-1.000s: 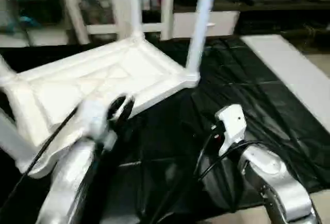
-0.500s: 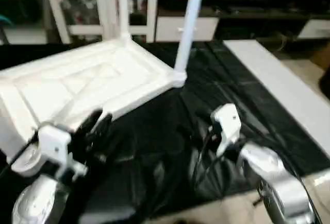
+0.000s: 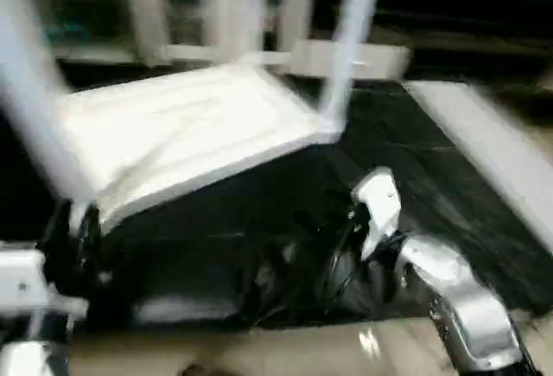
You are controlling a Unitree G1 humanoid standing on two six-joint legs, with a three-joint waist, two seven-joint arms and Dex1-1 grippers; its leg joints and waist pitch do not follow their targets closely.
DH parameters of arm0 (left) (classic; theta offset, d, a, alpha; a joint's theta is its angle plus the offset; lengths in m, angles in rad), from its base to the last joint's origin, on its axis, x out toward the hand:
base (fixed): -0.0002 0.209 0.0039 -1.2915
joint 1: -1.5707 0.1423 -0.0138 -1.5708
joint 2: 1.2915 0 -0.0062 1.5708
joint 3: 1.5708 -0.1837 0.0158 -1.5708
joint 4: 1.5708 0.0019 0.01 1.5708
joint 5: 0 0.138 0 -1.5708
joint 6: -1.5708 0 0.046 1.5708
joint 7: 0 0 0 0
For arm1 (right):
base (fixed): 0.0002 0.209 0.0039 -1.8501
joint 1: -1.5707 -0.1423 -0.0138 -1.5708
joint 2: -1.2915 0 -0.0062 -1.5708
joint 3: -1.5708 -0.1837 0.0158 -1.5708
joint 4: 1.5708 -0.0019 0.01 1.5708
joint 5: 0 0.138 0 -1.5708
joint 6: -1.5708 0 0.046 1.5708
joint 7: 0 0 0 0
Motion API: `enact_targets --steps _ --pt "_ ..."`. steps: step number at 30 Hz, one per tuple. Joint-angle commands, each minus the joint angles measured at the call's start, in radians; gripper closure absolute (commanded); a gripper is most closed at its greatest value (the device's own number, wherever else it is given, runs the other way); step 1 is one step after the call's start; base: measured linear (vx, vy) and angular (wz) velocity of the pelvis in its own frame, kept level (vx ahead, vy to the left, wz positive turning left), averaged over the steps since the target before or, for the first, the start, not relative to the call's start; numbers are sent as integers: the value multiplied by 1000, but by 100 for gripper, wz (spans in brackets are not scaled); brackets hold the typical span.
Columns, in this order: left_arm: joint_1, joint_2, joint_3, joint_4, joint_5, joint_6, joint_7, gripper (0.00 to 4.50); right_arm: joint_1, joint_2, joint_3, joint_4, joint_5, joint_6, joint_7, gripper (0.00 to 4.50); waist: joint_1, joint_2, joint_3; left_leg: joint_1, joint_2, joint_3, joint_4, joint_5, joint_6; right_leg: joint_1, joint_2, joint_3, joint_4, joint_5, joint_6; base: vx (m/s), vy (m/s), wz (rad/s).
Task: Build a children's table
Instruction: Rotate leg to tighten, then rotate table base
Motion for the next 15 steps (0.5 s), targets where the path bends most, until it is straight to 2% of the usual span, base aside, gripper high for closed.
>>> enact_targets --steps 1,2,3,4,5,6,7,8,9,11,12,13,14,15 --pt "-65 4 3 10 -19 -10 15 252 -8 -4 -12 6 2 -10 -8 77 -14 -3 -31 35 48 -13 -97 -210 -34 -33 -56 73 -198 -530 -68 -41 -44 21" --pt "-65 4 3 10 -19 -10 15 252 -8 -4 -12 6 2 -10 -8 77 -14 -2 -33 37 51 -5 -112 -287 -39 -29 -36 63 -186 -418 -81 -59 -40 27" --pt "-79 5 6 17 -7 -7 14 238 -10 -5 -15 8 2 -12 -6 77 -16 10 -40 32 56 1 -133 -326 -32 -13 -35 58 -180 -272 -108 -59 -40 27" --pt "-89 2 15 24 17 -4 27 224 -11 -7 -18 9 3 -14 -1 77 -25 14 -43 16 60 5 -144 -311 -27 3 -41 53 -185 -210 -121 0 0 0" --pt "-101 0 29 32 44 11 47 212 -13 -10 -20 14 1 -19 4 77 -37 15 -40 0 61 3 -154 -317 -32 14 -47 48 -192 -224 -115 0 0 0" --pt "-112 -1 38 42 46 14 53 207 -14 -12 -20 17 0 -22 8 77 -40 14 -40 -4 60 1 -155 -317 -37 16 -51 47 -194 -240 -108 0 0 0" --pt "-131 8 46 59 20 26 46 202 -14 -16 -18 21 4 -21 22 77 -45 14 -39 -6 57 0 -156 -328 -43 14 -54 47 -200 -277 -95 0 0 0" --pt "-172 32 50 79 -39 52 18 192 -13 -27 -14 19 16 -15 52 77 -52 10 -42 -4 53 -1 -154 -328 -44 15 -58 48 -204 -297 -90 0 0 0" --pt "-174 33 50 81 -42 54 17 179 -13 -28 -14 18 17 -14 54 77 -53 12 -43 -5 53 -3 -155 -322 -45 16 -59 48 -204 -301 -89 0 0 0" --pt "-237 67 65 129 -56 79 19 169 -17 -44 -4 16 28 -9 87 77 -58 16 -52 -12 54 -3 -154 -253 -41 23 -56 45 -197 -190 -98 0 0 0" --pt "-272 88 76 160 -35 89 32 164 -18 -52 2 14 28 -10 98 77 -60 16 -53 -11 54 -2 -155 -241 -39 23 -53 44 -195 -157 -102 0 0 0" --pt "-298 103 85 183 -28 100 41 147 -19 -56 5 12 27 -10 103 77 -65 17 -58 -11 52 -1 -151 -215 -37 27 -51 42 -188 -71 -117 0 0 0" --pt "-317 113 94 196 -21 109 54 147 -19 -56 4 12 27 -11 102 77 -67 21 -61 -11 53 -2 -151 -190 -37 30 -52 40 -184 -24 -126 51 27 -4" --pt "-317 113 94 196 -21 109 54 136 -19 -56 4 12 27 -11 102 77 -69 19 -63 -12 53 -1 -149 -164 -34 34 -51 38 -181 22 -132 51 27 -4"
